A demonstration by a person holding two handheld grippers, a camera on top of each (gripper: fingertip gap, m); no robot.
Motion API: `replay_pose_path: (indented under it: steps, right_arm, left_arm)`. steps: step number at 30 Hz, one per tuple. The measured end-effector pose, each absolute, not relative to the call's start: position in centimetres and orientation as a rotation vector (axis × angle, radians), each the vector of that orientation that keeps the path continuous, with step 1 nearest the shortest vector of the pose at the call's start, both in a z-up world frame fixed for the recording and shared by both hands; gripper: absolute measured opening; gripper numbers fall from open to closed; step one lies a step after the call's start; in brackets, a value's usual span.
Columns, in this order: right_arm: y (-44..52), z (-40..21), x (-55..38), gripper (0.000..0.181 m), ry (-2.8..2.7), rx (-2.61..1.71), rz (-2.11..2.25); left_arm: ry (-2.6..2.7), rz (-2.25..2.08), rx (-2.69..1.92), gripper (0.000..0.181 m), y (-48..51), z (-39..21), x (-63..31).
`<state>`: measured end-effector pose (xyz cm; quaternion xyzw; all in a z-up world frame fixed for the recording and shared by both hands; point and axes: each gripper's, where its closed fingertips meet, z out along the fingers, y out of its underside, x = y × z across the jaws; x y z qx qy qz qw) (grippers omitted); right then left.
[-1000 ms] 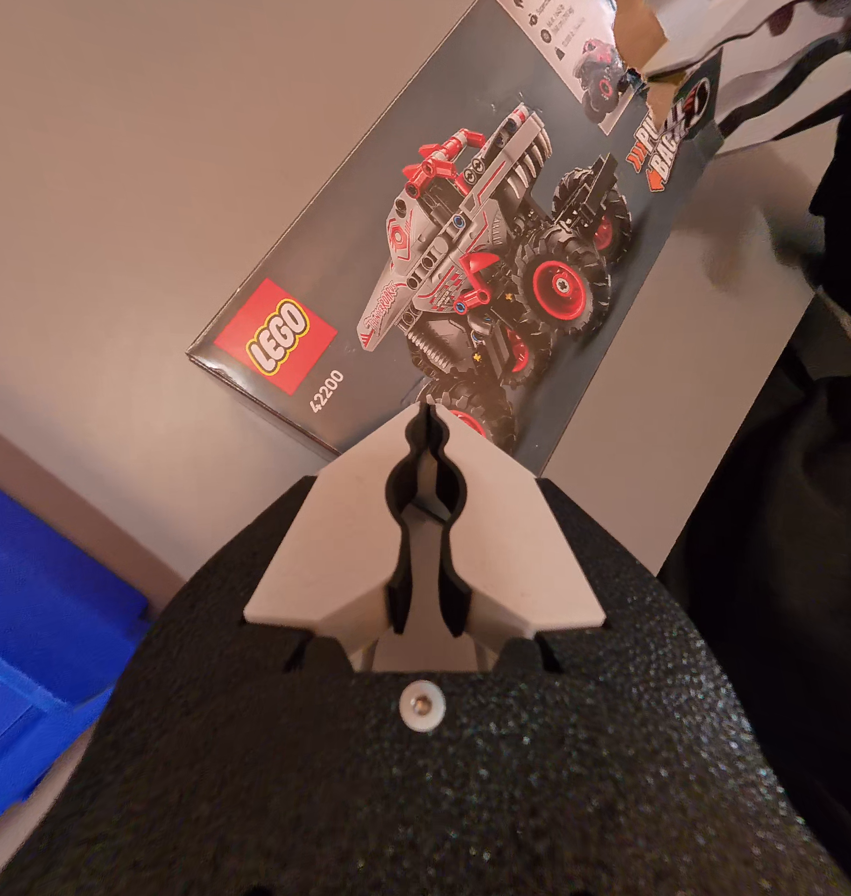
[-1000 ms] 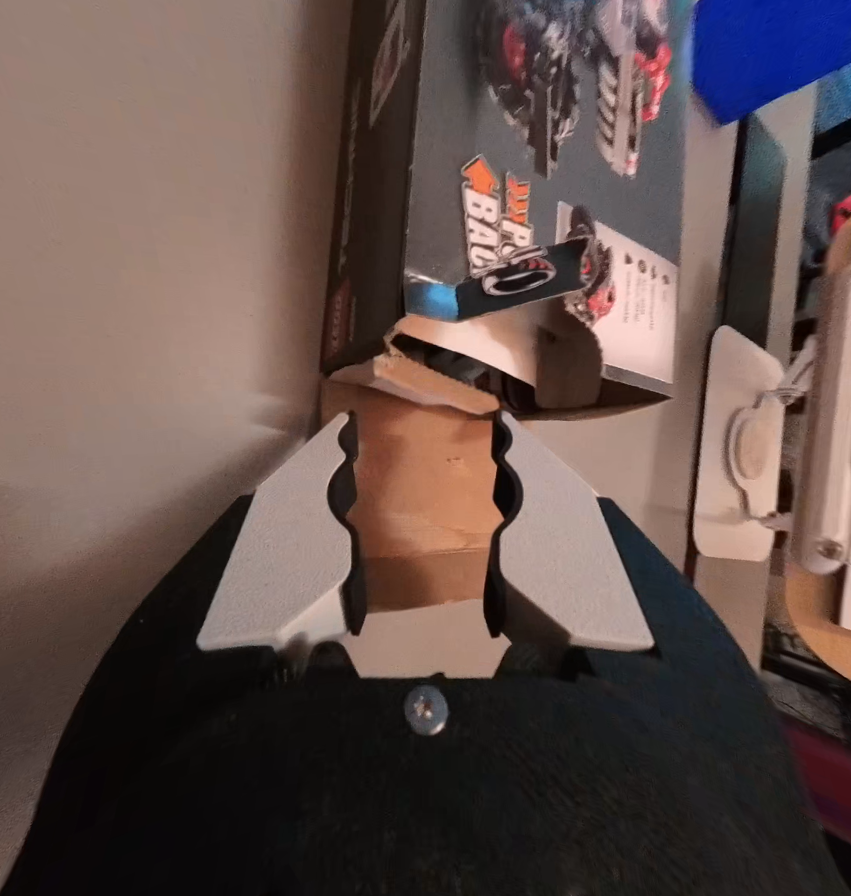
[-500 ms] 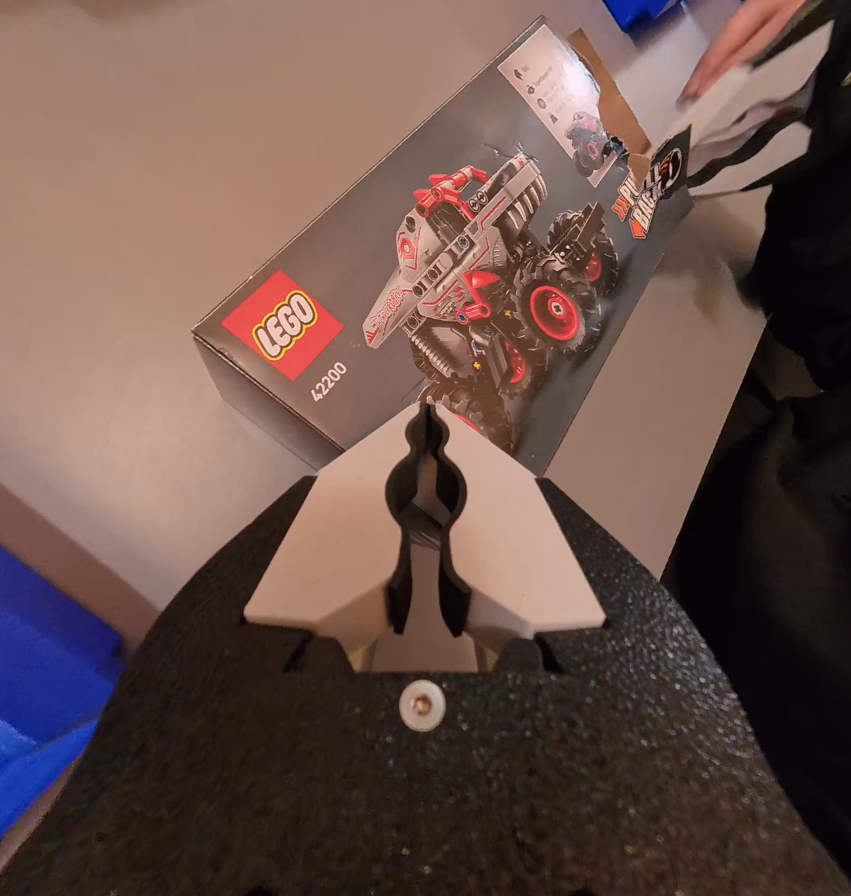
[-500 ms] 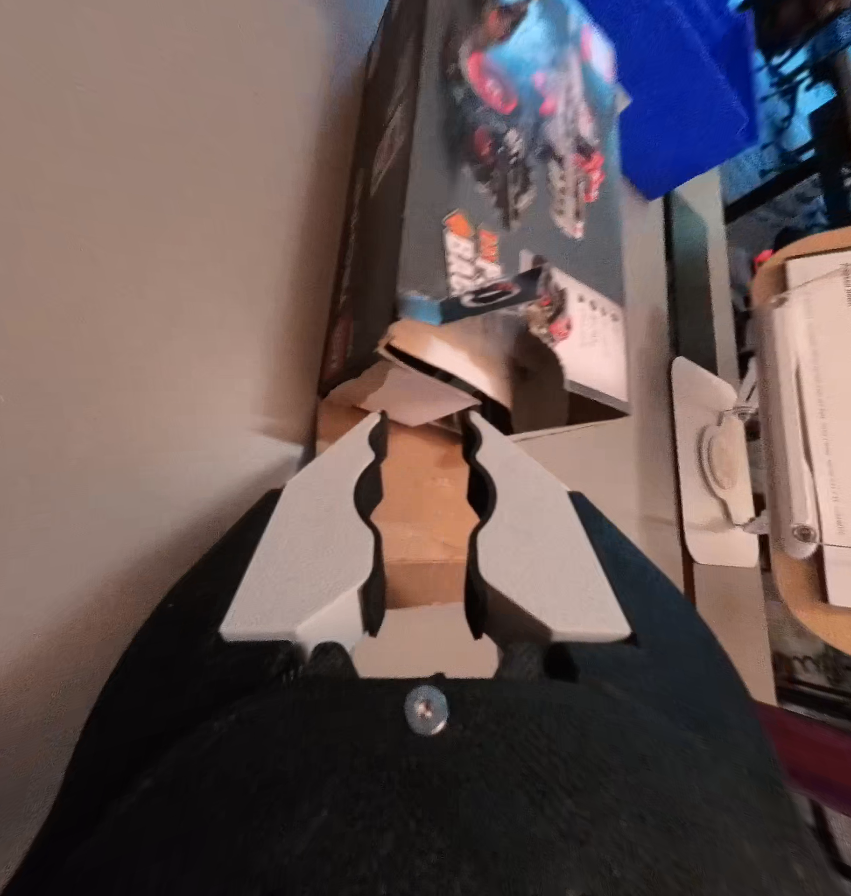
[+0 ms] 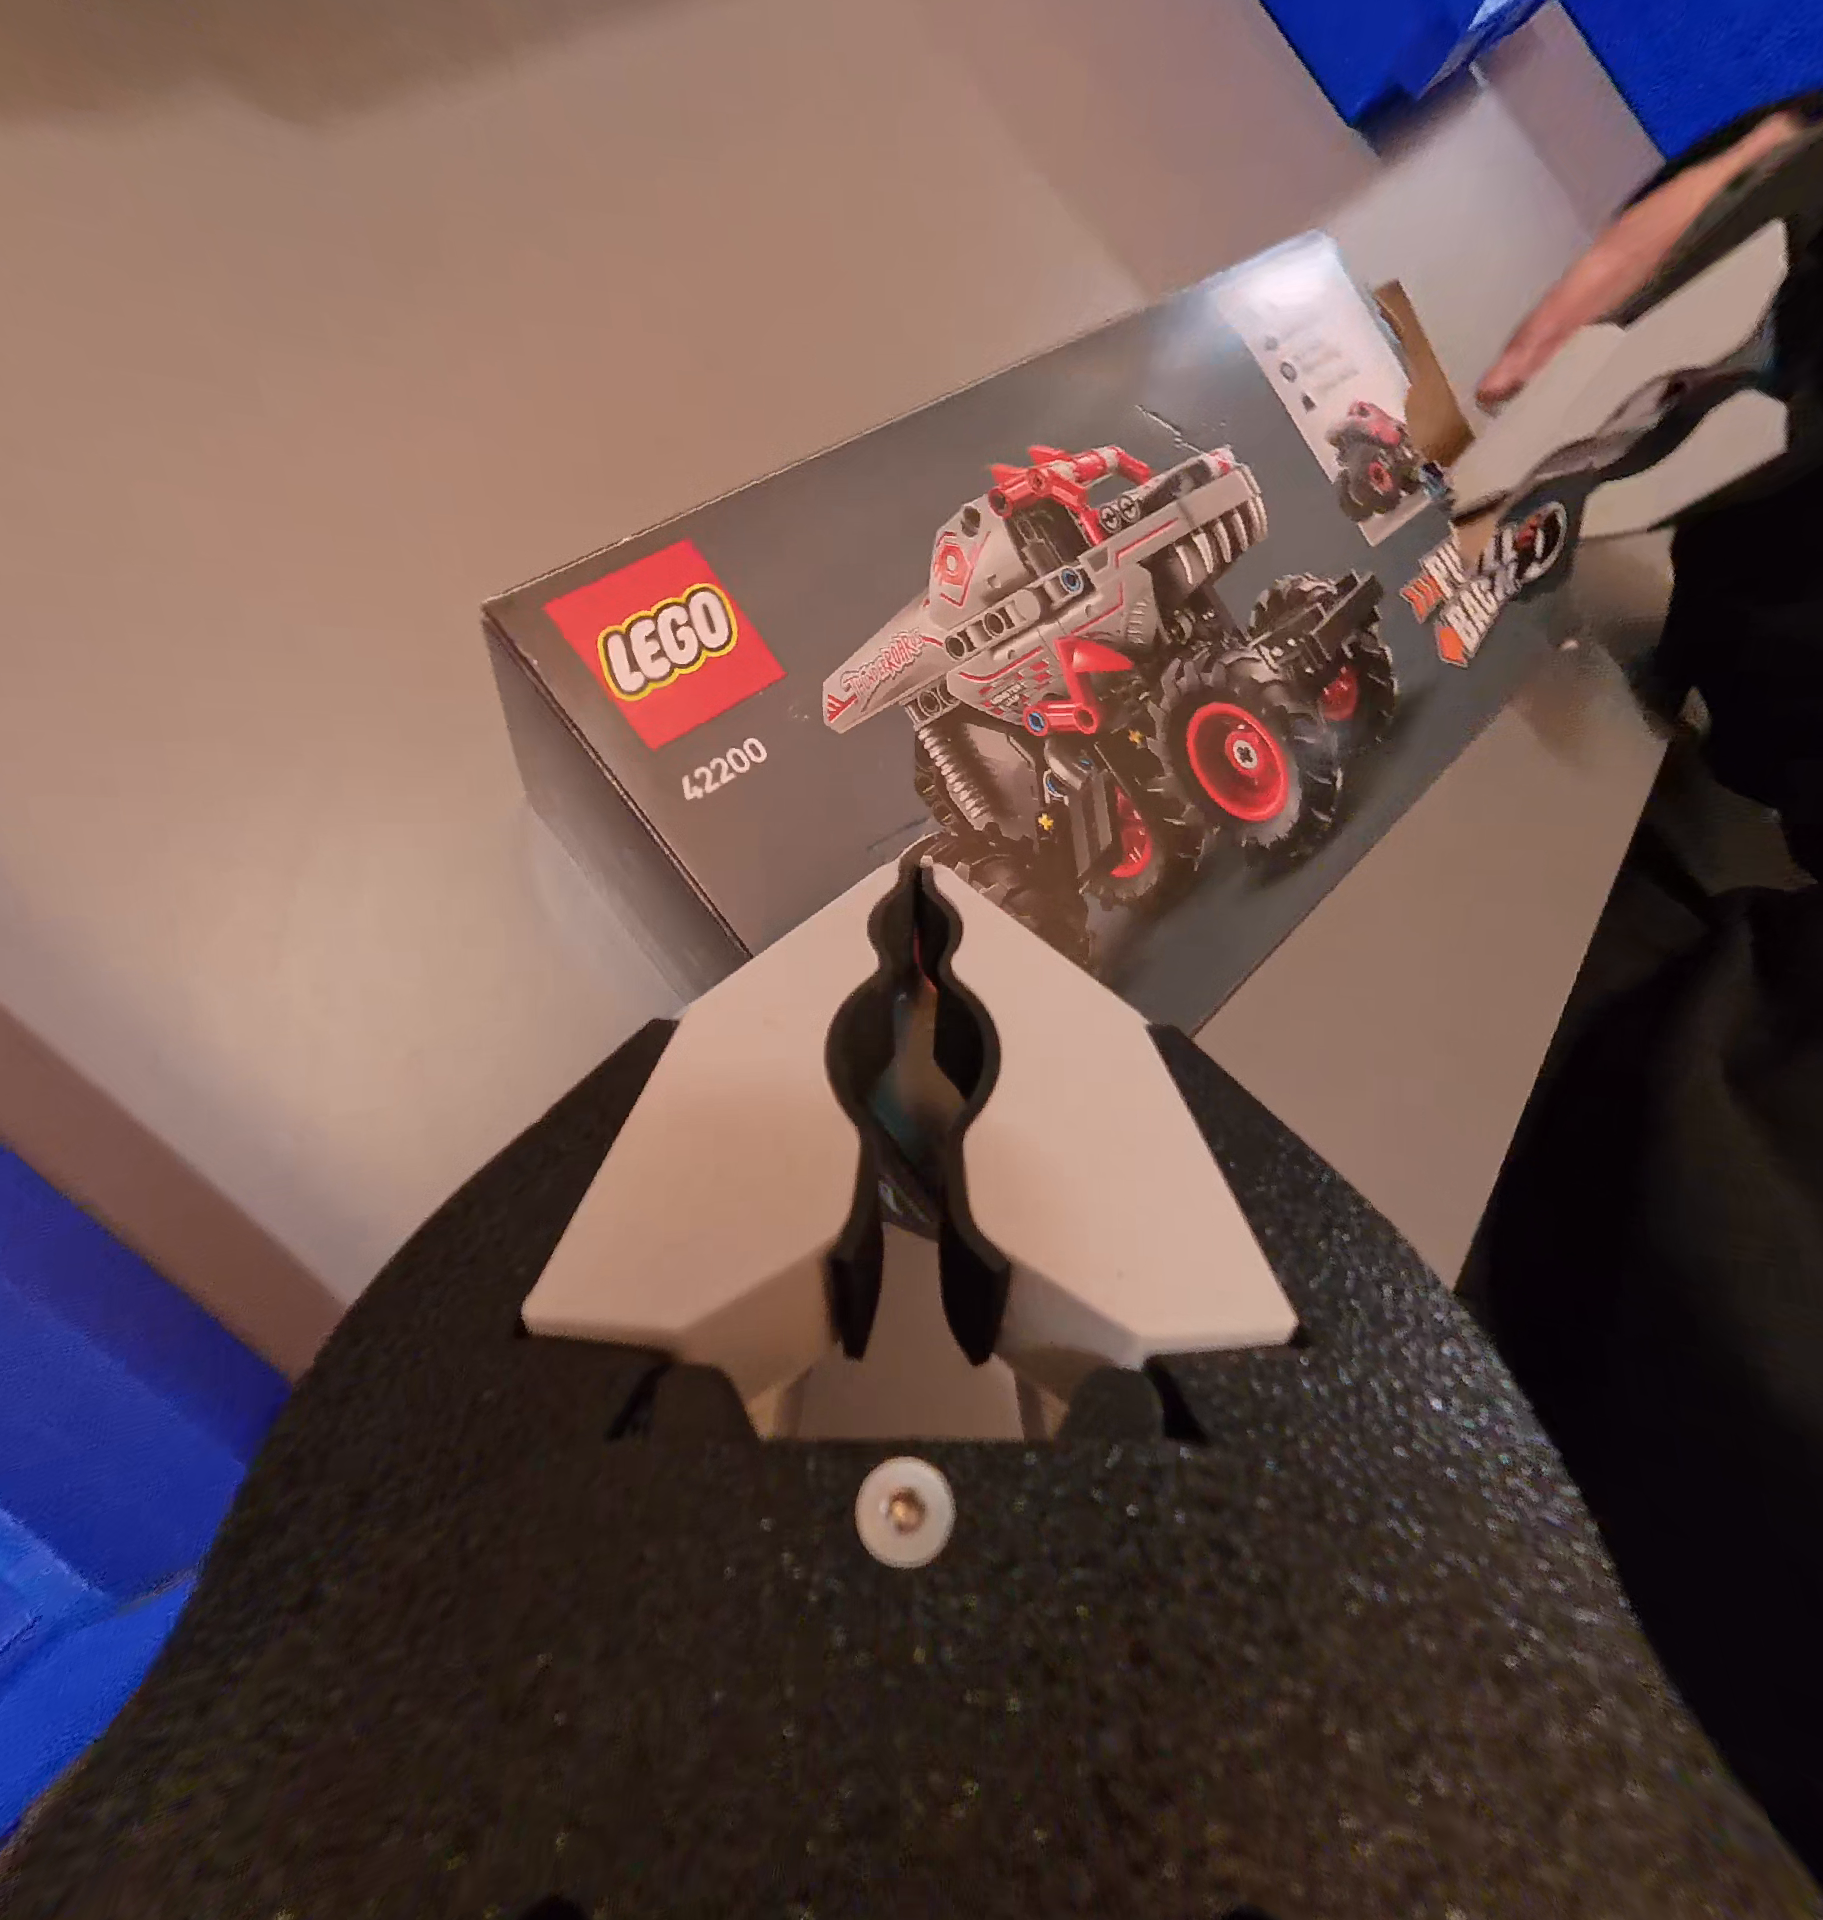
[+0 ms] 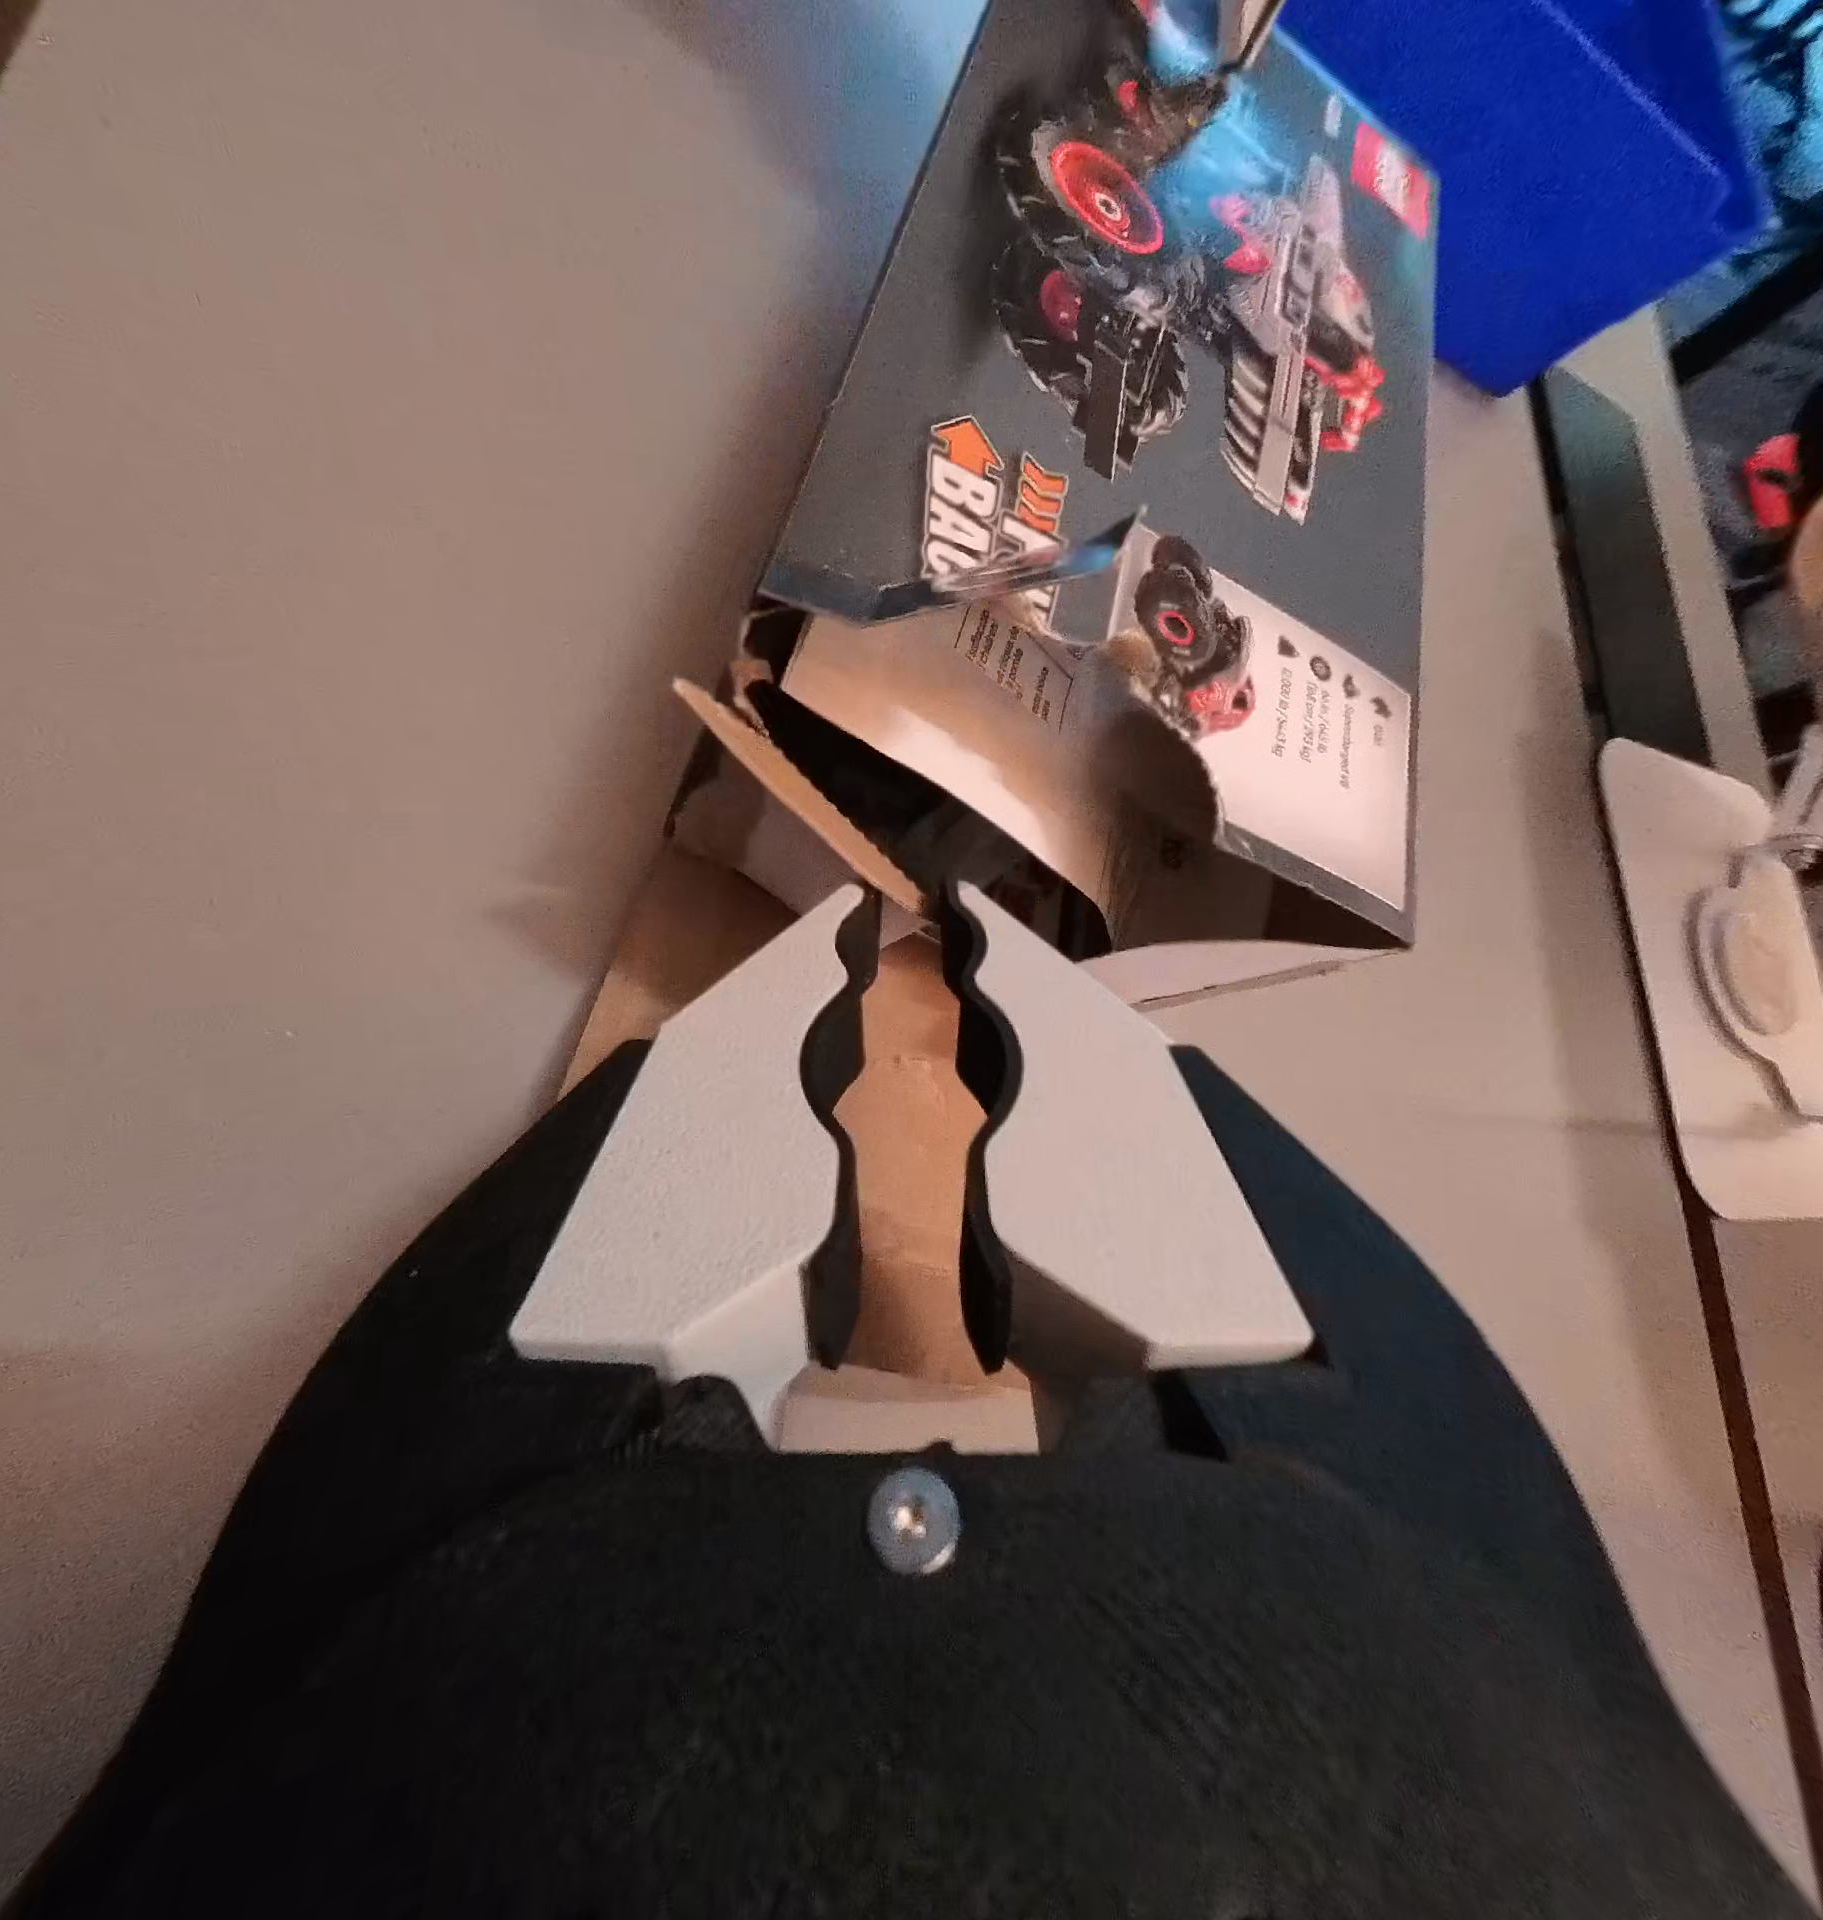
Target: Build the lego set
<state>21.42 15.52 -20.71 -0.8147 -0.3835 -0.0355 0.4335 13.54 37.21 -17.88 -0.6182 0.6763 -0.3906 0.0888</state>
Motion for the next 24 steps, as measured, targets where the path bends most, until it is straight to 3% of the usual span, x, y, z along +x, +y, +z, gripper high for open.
replay_pose_path:
  steps: [1,8,13,14,20,24]
  right_arm:
    - [15.1,-20.7,21.0,0.008,-0.925,-2.021,-0.123]
    - [12.7,-20.5,14.8,0.004,-0.887,-1.944,-0.146]
    - [13.2,-20.8,14.0,0.022,-0.774,-1.930,-0.305]
    - [13.3,-20.6,14.4,0.011,-0.762,-1.934,-0.355]
    - [13.2,-20.6,14.2,0.010,-0.767,-2.000,-0.141]
    - [13.0,-19.9,13.1,0.035,-0.791,-1.950,0.070]
  left_arm:
    - [2.011,-1.156,-1.835,0.000,37.2,-17.9,13.7]
    - [1.990,-1.143,-1.811,0.000,36.7,-17.9,14.9]
    - [1.958,-1.159,-1.841,0.000,36.6,-17.8,15.0]
    - [1.938,-1.185,-1.858,0.000,36.6,-17.7,15.1]
    - [1.618,-1.628,-1.746,0.003,33.2,-12.5,14.2]
    - [1.812,-1.668,-1.680,0.000,27.4,-13.7,12.7]
